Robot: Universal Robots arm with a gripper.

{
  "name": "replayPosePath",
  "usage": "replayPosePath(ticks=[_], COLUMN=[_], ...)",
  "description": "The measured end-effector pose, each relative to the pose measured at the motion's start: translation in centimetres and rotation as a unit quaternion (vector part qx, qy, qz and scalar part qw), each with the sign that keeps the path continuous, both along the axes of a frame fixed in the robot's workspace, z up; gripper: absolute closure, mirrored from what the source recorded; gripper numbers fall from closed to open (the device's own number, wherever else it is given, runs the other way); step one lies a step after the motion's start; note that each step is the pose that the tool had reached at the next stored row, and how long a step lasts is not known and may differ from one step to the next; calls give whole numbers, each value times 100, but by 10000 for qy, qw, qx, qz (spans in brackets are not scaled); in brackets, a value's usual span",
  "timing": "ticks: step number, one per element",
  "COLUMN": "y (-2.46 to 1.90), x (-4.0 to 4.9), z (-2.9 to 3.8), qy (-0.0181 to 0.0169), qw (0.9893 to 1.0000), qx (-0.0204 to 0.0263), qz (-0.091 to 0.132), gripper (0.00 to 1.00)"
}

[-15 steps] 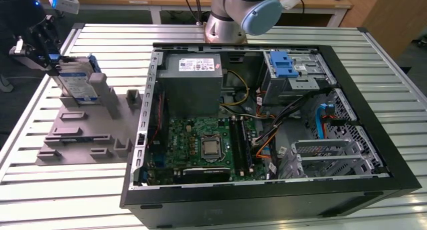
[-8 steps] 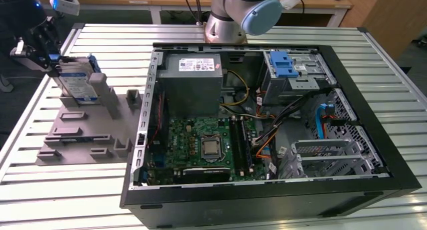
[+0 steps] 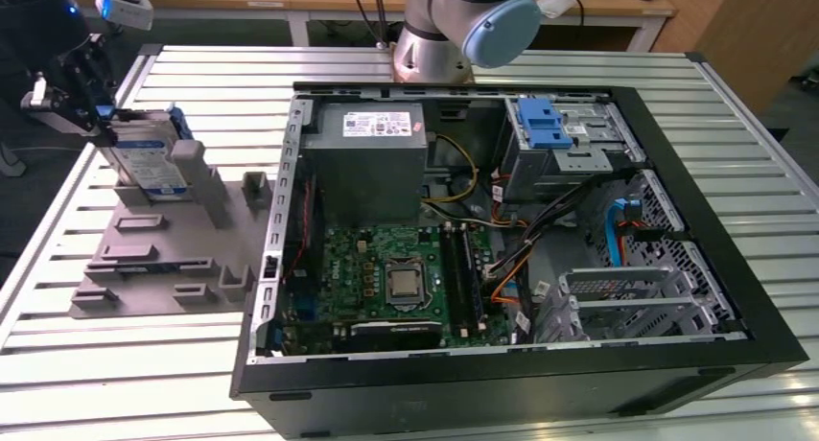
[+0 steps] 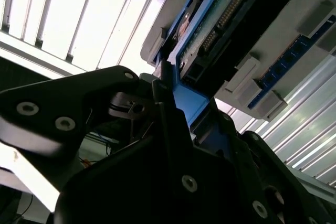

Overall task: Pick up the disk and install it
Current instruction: 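Pick up the disk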

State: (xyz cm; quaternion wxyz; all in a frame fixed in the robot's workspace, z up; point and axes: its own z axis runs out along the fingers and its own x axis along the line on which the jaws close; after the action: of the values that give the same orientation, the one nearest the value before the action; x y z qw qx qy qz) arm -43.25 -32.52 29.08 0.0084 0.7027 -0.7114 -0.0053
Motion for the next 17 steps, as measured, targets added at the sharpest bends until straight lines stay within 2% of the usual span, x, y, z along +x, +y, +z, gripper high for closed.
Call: replayPosePath(ticks=[10,17], y=[0,0], x=[1,0], z=[2,52], qy=[-1,0], qw=[10000,10000], qx=[-1,-1], qz=[-4,-10], gripper=[64,64])
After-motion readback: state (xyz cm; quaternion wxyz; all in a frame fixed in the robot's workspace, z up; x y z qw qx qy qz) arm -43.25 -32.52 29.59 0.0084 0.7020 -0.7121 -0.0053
